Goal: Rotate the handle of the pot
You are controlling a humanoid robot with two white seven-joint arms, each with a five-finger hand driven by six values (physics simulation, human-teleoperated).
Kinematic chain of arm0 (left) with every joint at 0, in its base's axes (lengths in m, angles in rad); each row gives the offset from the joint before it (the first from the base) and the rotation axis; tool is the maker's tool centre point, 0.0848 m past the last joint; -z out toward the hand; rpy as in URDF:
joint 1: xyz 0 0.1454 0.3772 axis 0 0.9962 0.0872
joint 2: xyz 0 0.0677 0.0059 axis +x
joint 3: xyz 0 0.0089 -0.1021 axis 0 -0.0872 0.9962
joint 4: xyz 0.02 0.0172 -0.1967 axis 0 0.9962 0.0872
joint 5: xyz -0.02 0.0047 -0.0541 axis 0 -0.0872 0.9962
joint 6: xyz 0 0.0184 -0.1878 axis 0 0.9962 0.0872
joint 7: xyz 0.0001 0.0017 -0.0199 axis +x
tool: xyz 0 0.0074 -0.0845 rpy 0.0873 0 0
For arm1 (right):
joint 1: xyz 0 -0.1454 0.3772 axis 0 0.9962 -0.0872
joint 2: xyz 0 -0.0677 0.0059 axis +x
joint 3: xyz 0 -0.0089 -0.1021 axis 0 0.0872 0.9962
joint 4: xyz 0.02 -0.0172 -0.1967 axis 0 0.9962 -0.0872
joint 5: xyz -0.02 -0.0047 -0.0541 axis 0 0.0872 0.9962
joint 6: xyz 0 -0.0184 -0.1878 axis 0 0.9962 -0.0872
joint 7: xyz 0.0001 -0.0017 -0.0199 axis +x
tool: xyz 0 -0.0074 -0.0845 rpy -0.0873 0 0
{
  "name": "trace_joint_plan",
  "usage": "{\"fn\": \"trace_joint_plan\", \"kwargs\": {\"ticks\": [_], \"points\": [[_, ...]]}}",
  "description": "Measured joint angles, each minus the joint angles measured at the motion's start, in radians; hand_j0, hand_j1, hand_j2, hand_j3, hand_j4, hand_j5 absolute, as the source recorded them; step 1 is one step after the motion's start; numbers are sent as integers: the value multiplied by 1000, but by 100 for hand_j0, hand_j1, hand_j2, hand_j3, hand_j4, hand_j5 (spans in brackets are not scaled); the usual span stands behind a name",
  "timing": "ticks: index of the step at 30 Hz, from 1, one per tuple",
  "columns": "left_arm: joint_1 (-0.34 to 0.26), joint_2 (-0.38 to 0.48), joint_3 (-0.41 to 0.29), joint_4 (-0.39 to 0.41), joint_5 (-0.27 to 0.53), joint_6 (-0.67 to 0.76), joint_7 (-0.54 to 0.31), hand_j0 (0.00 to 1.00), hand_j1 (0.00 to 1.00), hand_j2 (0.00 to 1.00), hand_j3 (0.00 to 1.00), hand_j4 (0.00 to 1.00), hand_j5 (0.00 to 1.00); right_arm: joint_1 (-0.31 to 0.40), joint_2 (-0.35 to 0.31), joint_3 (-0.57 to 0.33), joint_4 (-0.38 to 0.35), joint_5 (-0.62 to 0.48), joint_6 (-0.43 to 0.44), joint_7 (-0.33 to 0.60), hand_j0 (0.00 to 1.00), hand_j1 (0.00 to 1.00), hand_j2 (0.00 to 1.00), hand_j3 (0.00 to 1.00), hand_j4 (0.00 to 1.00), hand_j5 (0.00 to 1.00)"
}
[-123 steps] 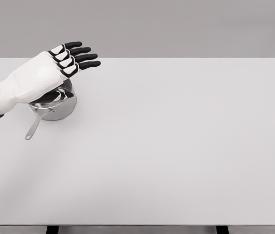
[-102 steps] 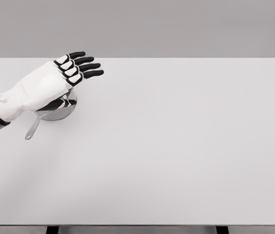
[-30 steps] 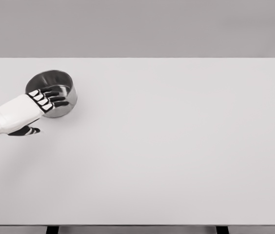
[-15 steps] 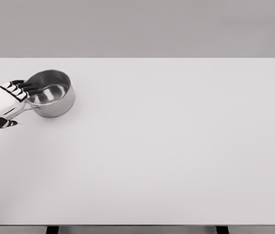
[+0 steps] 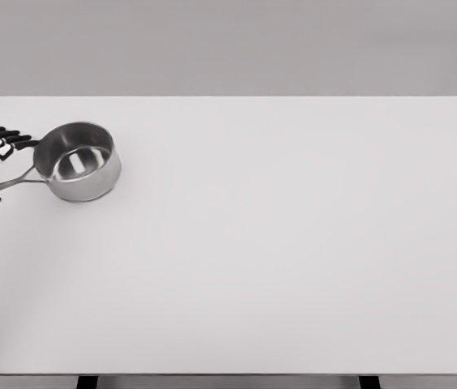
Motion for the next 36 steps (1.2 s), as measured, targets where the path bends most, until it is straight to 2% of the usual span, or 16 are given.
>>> {"fn": "trace_joint_plan", "kwargs": {"ticks": [22,29,36], "points": [[-2,0,8,15,-3,0,0,100,100,100,100,100,100,0,0,0,0,0,0,-1,100,100,100,100,100,100],[-2,-2,6,50,-5,0,0,100,100,100,100,100,100,0,0,0,0,0,0,0,100,100,100,100,100,100],[-40,-4,3,84,-8,0,0,100,100,100,100,100,100,0,0,0,0,0,0,0,100,100,100,100,100,100]]}}
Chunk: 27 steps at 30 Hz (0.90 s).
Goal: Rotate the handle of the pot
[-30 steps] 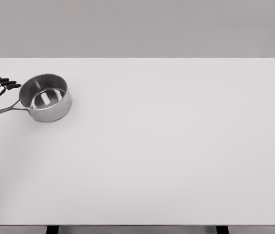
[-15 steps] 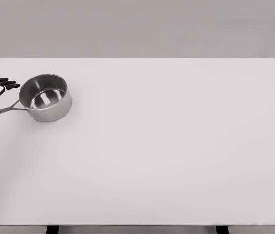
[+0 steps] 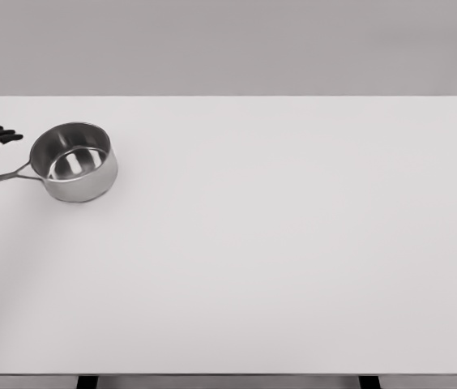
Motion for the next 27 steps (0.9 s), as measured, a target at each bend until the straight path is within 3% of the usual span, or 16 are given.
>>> {"fn": "trace_joint_plan", "kwargs": {"ticks": [11,27], "points": [[-43,-13,-9,56,-3,0,0,100,100,100,100,100,100,0,0,0,0,0,0,0,100,100,100,100,100,100],[-87,-45,-18,72,-4,0,0,100,100,100,100,100,100,0,0,0,0,0,0,0,100,100,100,100,100,100]]}}
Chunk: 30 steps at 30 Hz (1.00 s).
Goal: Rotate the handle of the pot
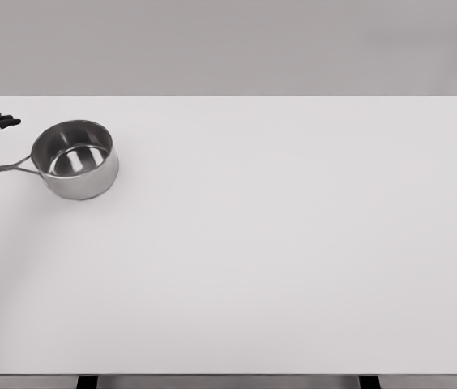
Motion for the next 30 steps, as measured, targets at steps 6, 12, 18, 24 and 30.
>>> {"fn": "trace_joint_plan", "kwargs": {"ticks": [6,12,18,24,30], "points": [[-37,-10,-12,27,0,0,0,100,100,100,100,100,100,0,0,0,0,0,0,0,100,100,100,100,100,100],[-64,-18,-53,72,-2,0,0,100,100,100,100,100,100,0,0,0,0,0,0,0,100,100,100,100,100,100],[-71,-24,-68,86,-2,0,0,100,100,100,100,100,100,0,0,0,0,0,0,0,100,100,100,100,100,100],[-92,-24,-71,127,-1,0,0,100,100,100,100,100,100,0,0,0,0,0,0,0,100,100,100,100,100,100],[-107,-24,-80,168,-2,0,0,100,100,100,100,100,100,0,0,0,0,0,0,0,100,100,100,100,100,100]]}}
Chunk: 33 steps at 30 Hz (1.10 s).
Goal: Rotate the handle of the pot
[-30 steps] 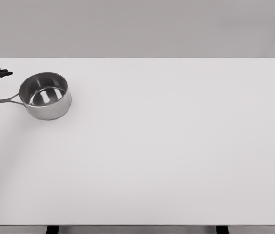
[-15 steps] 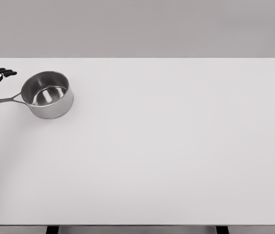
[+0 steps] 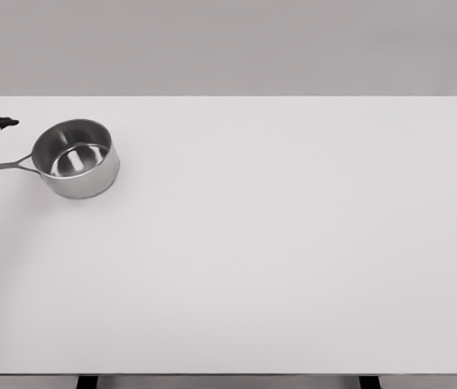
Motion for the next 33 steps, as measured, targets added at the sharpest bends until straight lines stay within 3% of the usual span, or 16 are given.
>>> {"fn": "trace_joint_plan", "kwargs": {"ticks": [10,20,33], "points": [[-24,-4,-20,23,0,0,0,100,100,100,100,100,100,0,0,0,0,0,0,0,100,100,100,100,100,100],[-95,-44,-58,92,1,0,0,100,100,100,100,100,100,0,0,0,0,0,0,0,100,100,100,100,100,100],[-121,-54,-72,192,0,0,0,100,100,100,100,100,100,0,0,0,0,0,0,0,100,100,100,100,100,100]]}}
